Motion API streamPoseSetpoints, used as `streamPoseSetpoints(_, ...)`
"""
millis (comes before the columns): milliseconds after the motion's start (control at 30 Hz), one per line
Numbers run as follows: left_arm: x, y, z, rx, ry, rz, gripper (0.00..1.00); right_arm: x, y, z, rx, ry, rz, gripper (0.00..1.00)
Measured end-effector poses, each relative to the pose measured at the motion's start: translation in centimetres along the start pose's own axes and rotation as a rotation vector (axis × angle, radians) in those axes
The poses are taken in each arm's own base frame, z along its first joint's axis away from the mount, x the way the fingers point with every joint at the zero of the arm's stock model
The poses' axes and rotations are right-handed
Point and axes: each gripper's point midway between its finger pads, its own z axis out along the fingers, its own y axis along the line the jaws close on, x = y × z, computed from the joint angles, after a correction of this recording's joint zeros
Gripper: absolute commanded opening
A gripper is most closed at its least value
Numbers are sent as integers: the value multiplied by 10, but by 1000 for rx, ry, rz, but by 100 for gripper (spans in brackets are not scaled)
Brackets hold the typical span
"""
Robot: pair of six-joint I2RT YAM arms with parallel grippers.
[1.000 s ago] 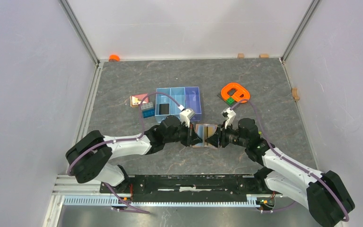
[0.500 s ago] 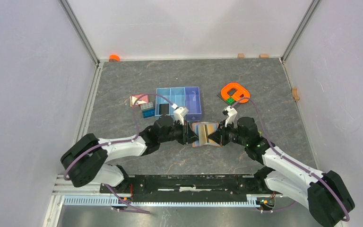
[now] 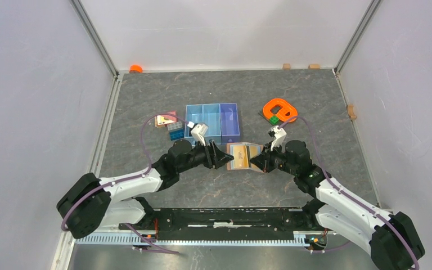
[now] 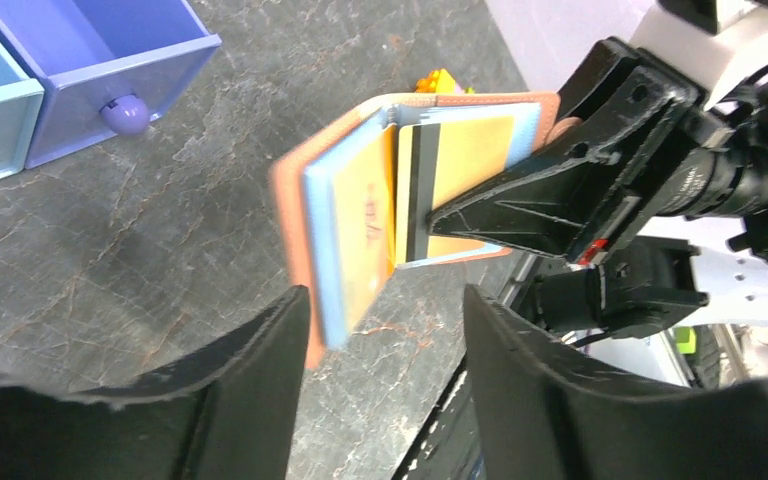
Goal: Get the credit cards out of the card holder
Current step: Remove the credit card from the card holder.
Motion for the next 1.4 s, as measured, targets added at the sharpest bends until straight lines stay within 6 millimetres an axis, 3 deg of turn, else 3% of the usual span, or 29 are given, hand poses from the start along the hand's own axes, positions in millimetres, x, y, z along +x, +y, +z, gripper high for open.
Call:
streamPoseSetpoints(133,-5,-5,-6,32,-36,9,83,-1,-2,-1,11,-4,0,0)
streamPoseSetpoints(367,-8,-13,-8,72,-57,19,86,-1,-1,-1,8,-5,-1,0)
streamPoseSetpoints(700,6,-7,1,72,7,10,83,-2,6,-1,-28,-5,-3,0)
streamPoseSetpoints(967,4,-2,0,33,4,17,85,-7,21,-5,-98,-18,3,0)
streamPoseSetpoints(1400,-11,-11,-11,45,-45,80,86,-22,41,-19,-178,-72,-18,0)
